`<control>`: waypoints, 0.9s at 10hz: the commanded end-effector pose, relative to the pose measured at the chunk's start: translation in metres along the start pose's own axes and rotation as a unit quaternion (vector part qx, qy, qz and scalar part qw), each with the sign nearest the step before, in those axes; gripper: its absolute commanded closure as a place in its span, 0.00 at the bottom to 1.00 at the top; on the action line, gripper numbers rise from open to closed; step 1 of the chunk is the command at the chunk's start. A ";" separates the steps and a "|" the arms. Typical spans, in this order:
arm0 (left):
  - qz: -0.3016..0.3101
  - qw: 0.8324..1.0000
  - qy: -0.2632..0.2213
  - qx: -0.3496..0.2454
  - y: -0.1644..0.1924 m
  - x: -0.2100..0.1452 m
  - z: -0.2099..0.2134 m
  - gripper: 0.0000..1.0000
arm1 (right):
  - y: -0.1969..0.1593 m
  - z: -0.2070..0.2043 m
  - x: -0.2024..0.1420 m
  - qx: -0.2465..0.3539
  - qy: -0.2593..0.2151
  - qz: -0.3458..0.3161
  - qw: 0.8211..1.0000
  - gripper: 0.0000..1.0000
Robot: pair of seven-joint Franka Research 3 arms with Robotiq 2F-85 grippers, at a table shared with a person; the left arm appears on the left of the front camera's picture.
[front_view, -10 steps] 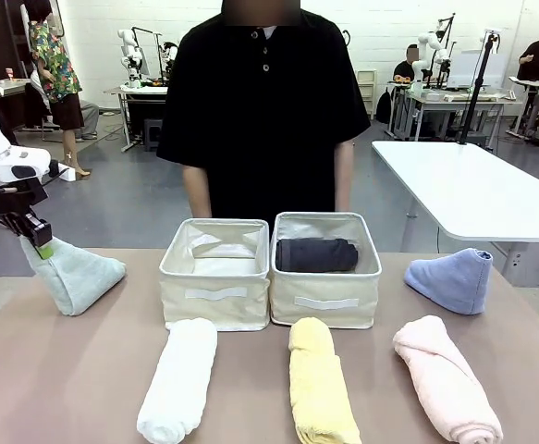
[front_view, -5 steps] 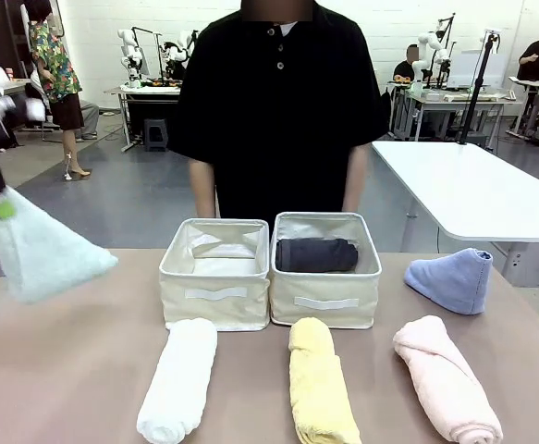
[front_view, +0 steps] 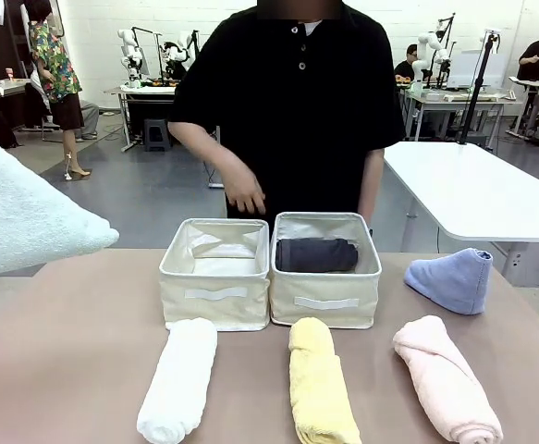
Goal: Sort the towels based on their folding style.
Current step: Pick up one triangle-folded towel and place it in the left Fabric basket.
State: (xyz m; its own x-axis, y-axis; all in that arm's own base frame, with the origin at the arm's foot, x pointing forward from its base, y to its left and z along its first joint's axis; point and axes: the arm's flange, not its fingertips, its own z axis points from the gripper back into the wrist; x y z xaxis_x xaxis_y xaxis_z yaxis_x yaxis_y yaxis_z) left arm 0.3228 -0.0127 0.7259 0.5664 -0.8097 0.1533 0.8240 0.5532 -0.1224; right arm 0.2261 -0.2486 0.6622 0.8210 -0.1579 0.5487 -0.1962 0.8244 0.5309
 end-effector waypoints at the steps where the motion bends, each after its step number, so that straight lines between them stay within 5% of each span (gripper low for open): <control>1: 0.013 1.000 -0.007 0.007 0.010 -0.005 -0.007 1.00 | 0.001 0.000 -0.001 0.011 -0.006 0.007 1.000 0.00; 2: 0.000 1.000 0.000 0.000 0.000 0.000 0.000 0.83 | 0.001 0.000 -0.001 0.011 -0.006 0.007 1.000 0.00; 3: -0.010 0.999 0.031 0.010 0.006 -0.041 0.014 0.83 | 0.001 0.000 -0.001 0.011 -0.006 0.007 1.000 0.00; 4: -0.033 0.998 0.044 -0.015 0.004 -0.112 0.052 0.83 | 0.001 0.000 -0.001 0.011 -0.006 0.007 1.000 0.00; 6: -0.029 0.999 -0.014 -0.031 -0.013 -0.229 0.089 0.83 | 0.001 0.000 -0.001 0.011 -0.006 0.007 1.000 0.00; 9: 0.005 0.998 -0.036 -0.047 -0.003 -0.249 0.078 0.83 | 0.001 0.000 -0.001 0.011 -0.006 0.007 1.000 0.00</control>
State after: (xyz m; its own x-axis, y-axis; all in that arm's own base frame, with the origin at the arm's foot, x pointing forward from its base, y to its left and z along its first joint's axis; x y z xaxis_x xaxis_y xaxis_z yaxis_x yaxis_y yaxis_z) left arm 0.1634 0.2193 0.7447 0.5666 -0.7939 0.2207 0.8229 0.5312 -0.2017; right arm 0.2254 -0.2490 0.6624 0.8187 -0.1589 0.5518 -0.1993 0.8226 0.5326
